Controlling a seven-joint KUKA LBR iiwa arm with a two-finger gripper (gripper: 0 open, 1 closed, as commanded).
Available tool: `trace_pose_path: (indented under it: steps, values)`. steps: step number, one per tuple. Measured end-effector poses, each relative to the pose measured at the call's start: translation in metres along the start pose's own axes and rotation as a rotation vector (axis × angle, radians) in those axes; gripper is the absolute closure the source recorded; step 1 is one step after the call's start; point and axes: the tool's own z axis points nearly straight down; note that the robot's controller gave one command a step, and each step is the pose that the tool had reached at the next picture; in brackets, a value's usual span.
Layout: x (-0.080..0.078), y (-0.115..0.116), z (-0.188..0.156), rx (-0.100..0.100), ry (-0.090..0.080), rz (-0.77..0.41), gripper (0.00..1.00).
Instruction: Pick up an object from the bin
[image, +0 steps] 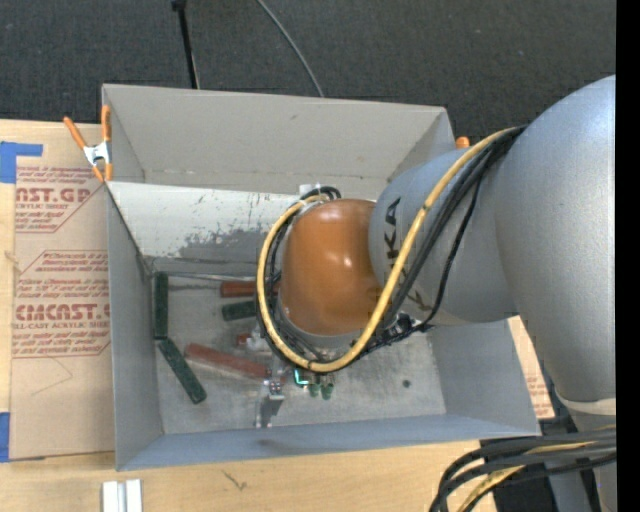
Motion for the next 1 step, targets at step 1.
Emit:
trace_pose_path:
  steps: [1]
  values:
    - [-0.0022, -0.0005, -0.0035, -0.001, -0.007, 0.002, 0.0]
